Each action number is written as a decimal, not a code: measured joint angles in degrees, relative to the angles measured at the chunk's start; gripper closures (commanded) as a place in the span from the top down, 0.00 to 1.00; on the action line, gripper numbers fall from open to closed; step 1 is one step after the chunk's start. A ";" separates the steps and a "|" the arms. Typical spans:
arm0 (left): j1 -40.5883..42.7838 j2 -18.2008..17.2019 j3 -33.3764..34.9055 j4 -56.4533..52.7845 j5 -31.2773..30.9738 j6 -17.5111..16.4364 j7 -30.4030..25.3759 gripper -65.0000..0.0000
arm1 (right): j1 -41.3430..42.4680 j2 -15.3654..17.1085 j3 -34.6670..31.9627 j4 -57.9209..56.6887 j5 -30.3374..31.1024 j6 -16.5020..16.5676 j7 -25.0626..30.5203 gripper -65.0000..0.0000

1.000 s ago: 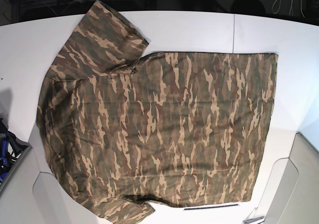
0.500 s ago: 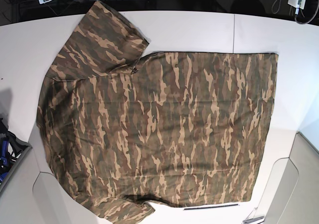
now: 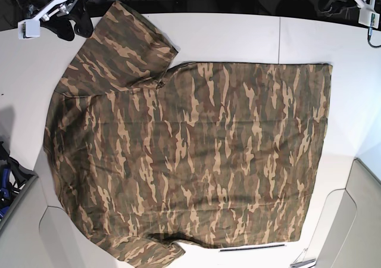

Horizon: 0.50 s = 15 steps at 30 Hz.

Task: Fold the T-shirt properly
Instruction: 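Reach both grippers down toward the shirt's hem corners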

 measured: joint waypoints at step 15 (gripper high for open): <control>-6.29 -6.05 -0.04 -0.02 -0.04 0.02 -0.11 0.52 | 6.58 -0.26 -1.36 -12.61 -0.24 -3.02 -0.63 0.59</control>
